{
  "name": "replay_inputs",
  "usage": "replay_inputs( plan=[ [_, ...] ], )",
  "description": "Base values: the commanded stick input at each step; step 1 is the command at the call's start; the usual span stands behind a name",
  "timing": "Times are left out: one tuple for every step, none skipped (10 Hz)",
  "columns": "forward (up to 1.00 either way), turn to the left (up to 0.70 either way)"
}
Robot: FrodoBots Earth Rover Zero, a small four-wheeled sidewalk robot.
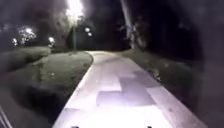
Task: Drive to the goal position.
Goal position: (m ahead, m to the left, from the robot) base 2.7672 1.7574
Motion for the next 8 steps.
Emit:
replay_inputs(
  plan=[
    [0.70, 0.00],
    [0.70, 0.00],
    [0.70, 0.00],
    [0.70, 0.00],
    [0.70, 0.00],
    [0.70, 0.00],
    [0.70, 0.00],
    [0.70, 0.00]
  ],
)
